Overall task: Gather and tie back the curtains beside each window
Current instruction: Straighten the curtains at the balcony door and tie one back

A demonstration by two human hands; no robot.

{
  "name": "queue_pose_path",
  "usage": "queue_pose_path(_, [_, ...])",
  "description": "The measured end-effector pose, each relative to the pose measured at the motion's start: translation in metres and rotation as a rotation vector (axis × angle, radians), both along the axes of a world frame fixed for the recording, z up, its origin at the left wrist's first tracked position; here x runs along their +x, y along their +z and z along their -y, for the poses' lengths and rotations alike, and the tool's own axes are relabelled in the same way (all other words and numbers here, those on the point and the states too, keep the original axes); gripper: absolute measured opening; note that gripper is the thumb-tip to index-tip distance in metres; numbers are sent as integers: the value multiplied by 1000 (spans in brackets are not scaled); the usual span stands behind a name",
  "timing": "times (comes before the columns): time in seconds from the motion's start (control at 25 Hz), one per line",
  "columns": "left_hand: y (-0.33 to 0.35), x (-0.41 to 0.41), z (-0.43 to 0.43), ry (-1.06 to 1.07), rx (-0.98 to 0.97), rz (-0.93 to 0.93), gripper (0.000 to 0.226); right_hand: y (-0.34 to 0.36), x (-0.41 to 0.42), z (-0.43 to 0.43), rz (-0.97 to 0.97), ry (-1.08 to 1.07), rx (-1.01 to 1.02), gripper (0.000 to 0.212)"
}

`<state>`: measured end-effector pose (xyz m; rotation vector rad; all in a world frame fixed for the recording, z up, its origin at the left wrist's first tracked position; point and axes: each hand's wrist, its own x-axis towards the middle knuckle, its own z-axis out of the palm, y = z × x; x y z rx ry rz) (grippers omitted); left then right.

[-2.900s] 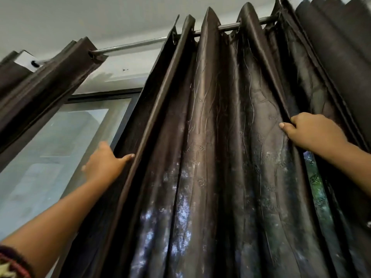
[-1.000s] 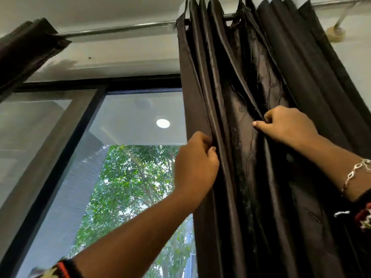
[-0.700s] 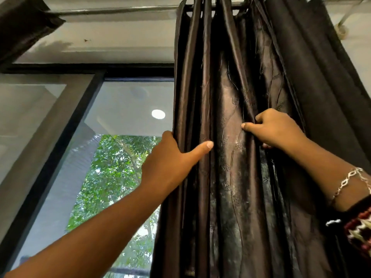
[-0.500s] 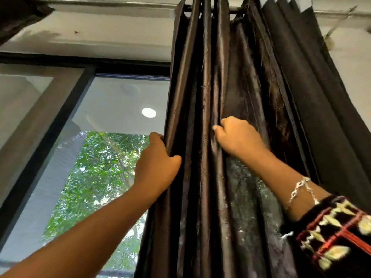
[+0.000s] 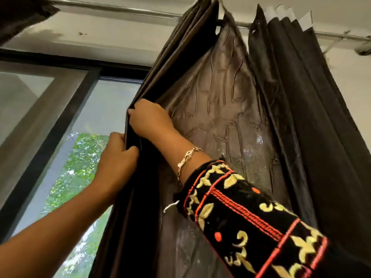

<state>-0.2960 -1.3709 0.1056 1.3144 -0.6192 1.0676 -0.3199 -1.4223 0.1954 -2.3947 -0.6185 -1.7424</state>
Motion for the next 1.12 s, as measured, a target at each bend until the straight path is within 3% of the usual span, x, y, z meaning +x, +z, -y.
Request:
queue_pose_path(0.16, [-4, 6, -2, -7, 64, -21, 16, -11, 2, 22, 8, -76, 42, 26])
queue_pose_path(0.28, [-8, 11, 9, 29, 109, 39, 17, -17, -20, 53, -129, 134, 226, 44])
queue_pose_path(0.36, [-11, 14, 16, 56, 134, 72, 18, -16, -38, 81, -37, 161, 297, 44])
queue_pose_path(0.48, [-14, 18, 24, 41, 138, 78, 20, -21, -60, 139, 370, -223, 345, 25])
queue_pose_path(0.56, [-17, 20, 29, 20, 144, 75, 22, -37, -70, 170, 458, -451, 423, 29])
queue_pose_path(0.64, [-20, 23, 32, 29, 158, 72, 23, -52, -76, 196, 355, -535, 532, 47])
queue_pose_path(0.8, [-31, 27, 32, 48, 171, 55, 25, -71, -77, 197, -63, -258, 603, 32])
queue_pose_path(1.0, [-49, 26, 23, 39, 195, 46, 30, -87, -51, 157, 70, -387, 387, 19])
queue_pose_path(1.12, [-66, 28, 15, 8, 178, 23, 35, -99, -43, 134, 14, -381, 382, 14])
